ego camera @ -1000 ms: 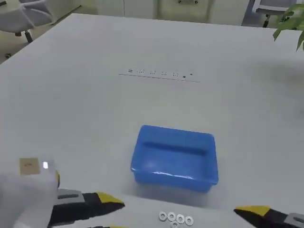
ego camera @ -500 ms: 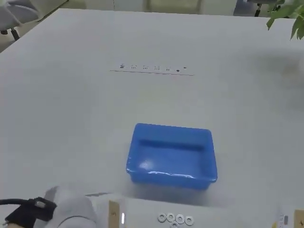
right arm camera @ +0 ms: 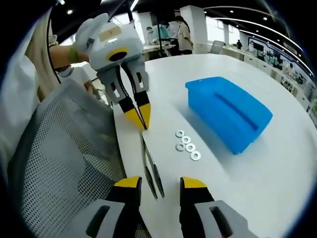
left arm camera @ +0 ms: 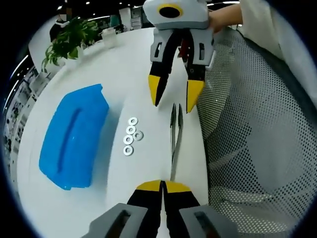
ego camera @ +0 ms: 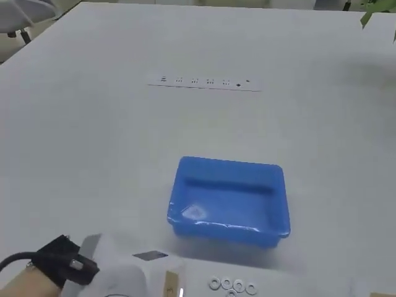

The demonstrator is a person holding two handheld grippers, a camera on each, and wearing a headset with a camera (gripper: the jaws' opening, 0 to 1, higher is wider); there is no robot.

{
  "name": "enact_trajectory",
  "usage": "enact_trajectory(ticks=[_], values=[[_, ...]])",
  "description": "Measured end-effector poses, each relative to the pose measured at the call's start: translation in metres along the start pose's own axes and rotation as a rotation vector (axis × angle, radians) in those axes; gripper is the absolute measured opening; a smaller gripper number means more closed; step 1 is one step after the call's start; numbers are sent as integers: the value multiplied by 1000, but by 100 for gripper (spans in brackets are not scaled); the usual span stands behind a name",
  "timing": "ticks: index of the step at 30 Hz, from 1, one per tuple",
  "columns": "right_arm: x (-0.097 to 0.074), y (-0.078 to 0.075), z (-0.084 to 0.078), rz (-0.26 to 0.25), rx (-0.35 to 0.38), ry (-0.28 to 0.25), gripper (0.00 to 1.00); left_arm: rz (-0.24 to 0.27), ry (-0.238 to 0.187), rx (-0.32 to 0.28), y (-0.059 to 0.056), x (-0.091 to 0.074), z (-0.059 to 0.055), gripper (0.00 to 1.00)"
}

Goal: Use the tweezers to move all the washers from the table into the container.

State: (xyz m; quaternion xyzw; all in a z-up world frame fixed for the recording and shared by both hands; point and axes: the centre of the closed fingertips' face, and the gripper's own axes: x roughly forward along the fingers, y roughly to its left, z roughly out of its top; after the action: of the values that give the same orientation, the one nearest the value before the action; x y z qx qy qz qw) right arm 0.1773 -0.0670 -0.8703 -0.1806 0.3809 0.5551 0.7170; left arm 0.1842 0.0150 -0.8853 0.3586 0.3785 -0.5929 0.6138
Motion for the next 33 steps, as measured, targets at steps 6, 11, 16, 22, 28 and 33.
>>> enact_trajectory(ticks=[6,11,16,22,28,33], values=[[6,1,10,27,-105,2,35,1,-106,-50,-2,-7,26,0],[11,-2,16,34,-106,-11,36,34,-161,-80,6,-24,38,0],[13,-5,15,32,-122,-6,36,55,-218,-86,9,-31,47,0],[15,-8,8,26,-134,7,35,47,-228,-75,7,-30,47,0],[15,-10,6,28,-144,23,34,34,-201,-10,4,-22,36,0],[17,-2,7,46,-184,37,33,-6,-163,-18,-11,-17,14,0]])
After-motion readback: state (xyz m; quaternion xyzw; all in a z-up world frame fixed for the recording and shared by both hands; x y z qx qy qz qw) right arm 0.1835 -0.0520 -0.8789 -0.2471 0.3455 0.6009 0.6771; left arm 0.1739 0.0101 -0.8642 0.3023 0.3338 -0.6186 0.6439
